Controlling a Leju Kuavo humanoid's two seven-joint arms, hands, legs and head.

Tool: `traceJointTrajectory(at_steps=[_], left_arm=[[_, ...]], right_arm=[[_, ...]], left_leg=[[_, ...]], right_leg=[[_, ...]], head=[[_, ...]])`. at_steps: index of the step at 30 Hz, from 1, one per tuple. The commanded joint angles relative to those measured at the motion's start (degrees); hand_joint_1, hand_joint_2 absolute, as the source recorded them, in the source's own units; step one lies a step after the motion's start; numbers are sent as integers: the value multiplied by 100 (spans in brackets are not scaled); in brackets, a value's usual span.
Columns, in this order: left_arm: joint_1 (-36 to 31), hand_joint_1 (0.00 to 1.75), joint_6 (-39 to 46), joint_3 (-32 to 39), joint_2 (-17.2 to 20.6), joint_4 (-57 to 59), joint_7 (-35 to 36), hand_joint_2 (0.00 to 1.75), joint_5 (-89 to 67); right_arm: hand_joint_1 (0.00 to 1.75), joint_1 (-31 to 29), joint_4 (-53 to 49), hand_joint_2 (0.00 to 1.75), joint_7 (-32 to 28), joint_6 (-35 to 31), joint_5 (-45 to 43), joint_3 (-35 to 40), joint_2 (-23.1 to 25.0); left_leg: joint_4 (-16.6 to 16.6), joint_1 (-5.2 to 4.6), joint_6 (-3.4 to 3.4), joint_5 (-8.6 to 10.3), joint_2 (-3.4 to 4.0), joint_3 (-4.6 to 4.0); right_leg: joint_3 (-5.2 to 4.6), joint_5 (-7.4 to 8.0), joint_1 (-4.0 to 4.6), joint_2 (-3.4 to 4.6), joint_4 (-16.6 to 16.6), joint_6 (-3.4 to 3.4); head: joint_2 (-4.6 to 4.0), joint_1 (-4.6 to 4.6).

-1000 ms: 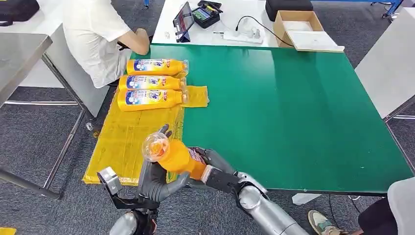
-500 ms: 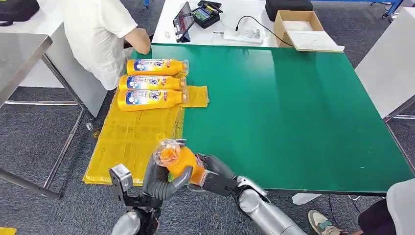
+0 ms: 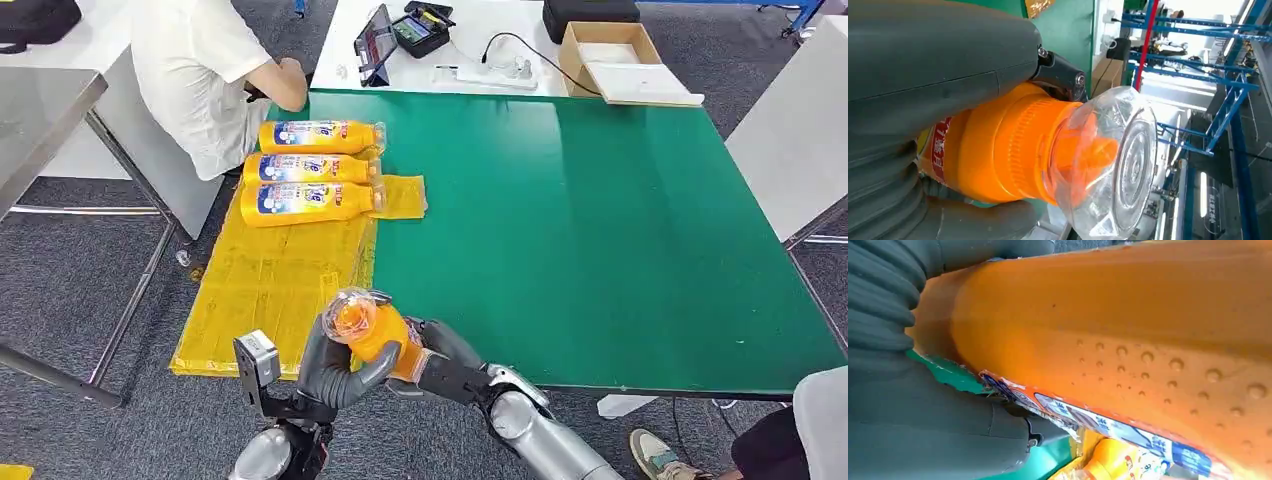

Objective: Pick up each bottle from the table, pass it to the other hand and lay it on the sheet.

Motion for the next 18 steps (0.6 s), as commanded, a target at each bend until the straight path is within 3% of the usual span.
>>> traceJointTrajectory(at_steps=[1,2,3,4,18], left_arm=[[-51,175,-204,30,50,381,179,175,383],[-66,175,-196,49,72,299,174,175,392],[-79,175,-123,107,64,205,134,175,384],[-99,175,-59,163,65,71,113,175,355],[-214,175,178,222,276,-478,-21,175,-408]], right_arm=[[175,-197,-233,175,-95,302,-66,-34,-3],[140,-146,-326,175,-141,289,-101,-72,21],[7,-87,-423,175,-181,265,-127,-115,45],[0,21,-579,175,-239,201,-169,-200,92],[0,179,-711,175,-271,34,-93,-394,212]], left_leg=[[-5,-5,7,-1,10,10],[-6,-4,9,-3,15,15],[-3,-3,7,-3,13,11],[-2,-3,5,-1,9,4],[-3,0,6,0,3,7]], right_leg=[[6,-1,-2,1,-1,-8],[10,-2,0,2,-2,-12],[6,-2,1,2,0,-10],[0,-1,-1,1,2,-8],[4,-2,3,-7,-1,-11]], head=[[0,0],[0,2],[0,0],[0,0],[0,0]])
